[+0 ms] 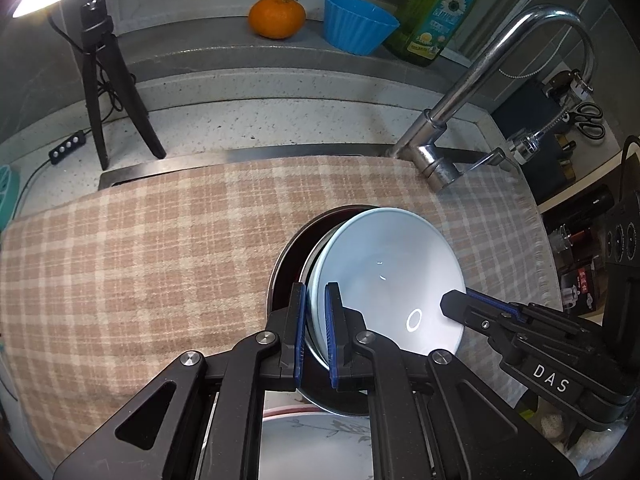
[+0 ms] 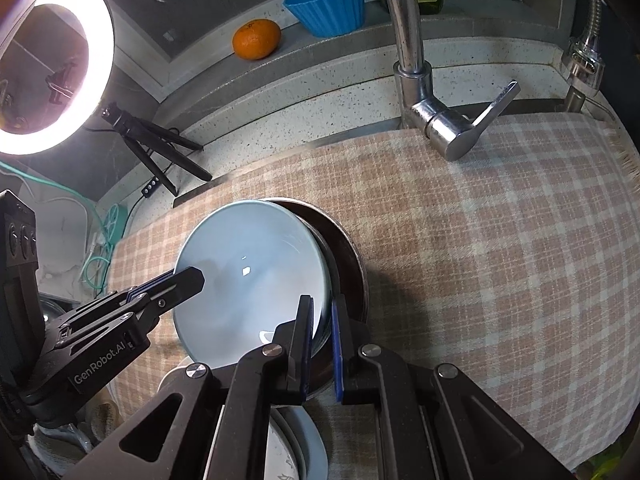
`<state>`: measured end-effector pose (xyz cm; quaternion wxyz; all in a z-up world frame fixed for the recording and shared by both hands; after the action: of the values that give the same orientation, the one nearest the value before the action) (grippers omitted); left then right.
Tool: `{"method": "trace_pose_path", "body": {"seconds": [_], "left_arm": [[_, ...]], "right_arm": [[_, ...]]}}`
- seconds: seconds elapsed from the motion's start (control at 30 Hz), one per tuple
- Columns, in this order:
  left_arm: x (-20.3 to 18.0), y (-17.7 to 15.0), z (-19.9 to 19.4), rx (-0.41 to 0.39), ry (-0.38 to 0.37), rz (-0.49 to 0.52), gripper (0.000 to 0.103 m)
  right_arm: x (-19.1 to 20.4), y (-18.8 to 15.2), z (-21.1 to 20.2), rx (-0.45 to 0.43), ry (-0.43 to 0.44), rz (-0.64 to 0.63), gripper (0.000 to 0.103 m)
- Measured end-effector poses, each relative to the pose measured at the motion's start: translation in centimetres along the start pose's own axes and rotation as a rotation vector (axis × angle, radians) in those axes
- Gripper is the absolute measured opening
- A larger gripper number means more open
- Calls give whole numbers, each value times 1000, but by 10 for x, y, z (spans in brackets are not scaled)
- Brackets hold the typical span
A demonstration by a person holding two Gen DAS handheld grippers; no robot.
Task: Organize plates and bowls
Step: 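Open the right gripper while the left gripper keeps holding the bowl stack rim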
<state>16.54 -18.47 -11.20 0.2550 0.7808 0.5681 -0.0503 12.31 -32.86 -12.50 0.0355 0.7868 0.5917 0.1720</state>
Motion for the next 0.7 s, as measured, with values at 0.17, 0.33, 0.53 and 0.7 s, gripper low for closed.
{"method": "trace_pose_path", "body": {"seconds": [0.17,0.33,0.53,0.7], "left_arm": [[1,0,2,1,6,7,8],[1,1,4,5,8,8,8],[-1,1,3,12,-6,14,16],[-1,1,-3,-1,-12,15,16]], "right_arm": [[0,0,2,3,-4,0,8],[3,1,4,-1,-13,-16,8],[8,-1,3,-24,-36,-63,13],[6,-1,-1,-33,-17,-43,18]]}}
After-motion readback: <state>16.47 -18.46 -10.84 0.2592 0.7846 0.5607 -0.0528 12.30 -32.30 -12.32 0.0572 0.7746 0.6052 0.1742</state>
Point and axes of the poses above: each gripper's, at about its wrist camera, not at the fingertips, and z roughly the way its jaws point, x to its left, y to its top, the point moved 2 cm from there along z, roughly the way its jaws point, and after that the axes turned 6 degrees about -y, right-handed, at the moved point
